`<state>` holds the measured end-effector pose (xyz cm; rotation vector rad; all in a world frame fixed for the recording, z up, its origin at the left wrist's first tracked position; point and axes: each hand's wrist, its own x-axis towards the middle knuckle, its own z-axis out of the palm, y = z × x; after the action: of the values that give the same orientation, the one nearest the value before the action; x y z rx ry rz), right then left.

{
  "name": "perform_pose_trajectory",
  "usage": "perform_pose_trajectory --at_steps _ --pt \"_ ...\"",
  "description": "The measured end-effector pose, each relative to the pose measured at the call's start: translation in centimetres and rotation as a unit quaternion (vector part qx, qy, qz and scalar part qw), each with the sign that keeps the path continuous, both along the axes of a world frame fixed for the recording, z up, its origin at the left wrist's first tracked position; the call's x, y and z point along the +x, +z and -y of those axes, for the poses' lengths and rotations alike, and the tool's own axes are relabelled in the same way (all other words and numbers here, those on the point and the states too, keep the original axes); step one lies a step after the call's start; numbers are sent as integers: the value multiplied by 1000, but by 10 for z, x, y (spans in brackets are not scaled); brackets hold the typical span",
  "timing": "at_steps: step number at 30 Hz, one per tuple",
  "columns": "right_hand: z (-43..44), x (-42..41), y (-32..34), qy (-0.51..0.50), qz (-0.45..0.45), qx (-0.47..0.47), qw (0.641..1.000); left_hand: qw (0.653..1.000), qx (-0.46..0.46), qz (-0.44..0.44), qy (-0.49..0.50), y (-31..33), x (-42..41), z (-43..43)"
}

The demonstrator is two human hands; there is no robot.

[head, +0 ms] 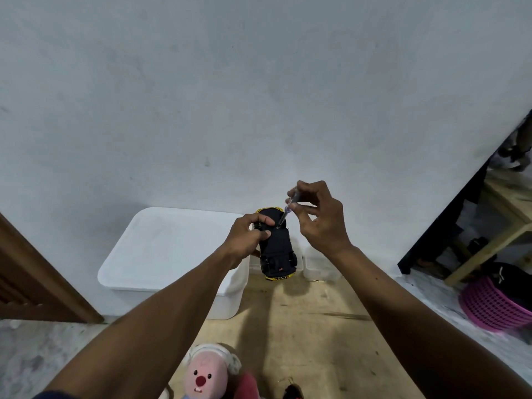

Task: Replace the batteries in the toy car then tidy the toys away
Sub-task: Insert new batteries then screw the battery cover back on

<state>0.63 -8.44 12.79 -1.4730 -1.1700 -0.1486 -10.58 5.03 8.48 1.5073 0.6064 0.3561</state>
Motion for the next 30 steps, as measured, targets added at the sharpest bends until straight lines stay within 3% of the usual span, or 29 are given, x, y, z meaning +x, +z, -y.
perform_pose_trajectory --at_steps 8,13,17,21,26,30 --pt "0 -2 2 24 -16 -18 999 1000 -3 0 -2 1 -3 4" --pt "-5 -5 0 -4 23 22 999 1000 2 5 -9 5 -4 6" --pt "-1 -6 3 8 -31 0 999 1000 -7 4 -2 5 -5 5" --pt "-3 -8 0 -27 -4 31 999 1000 -12 5 1 7 -7 5" --pt "2 -11 2 17 -32 -1 999 1000 -19 4 -1 8 -9 7" --pt "-2 -11 1 -30 5 18 999 1000 -17 6 -8 10 -6 10"
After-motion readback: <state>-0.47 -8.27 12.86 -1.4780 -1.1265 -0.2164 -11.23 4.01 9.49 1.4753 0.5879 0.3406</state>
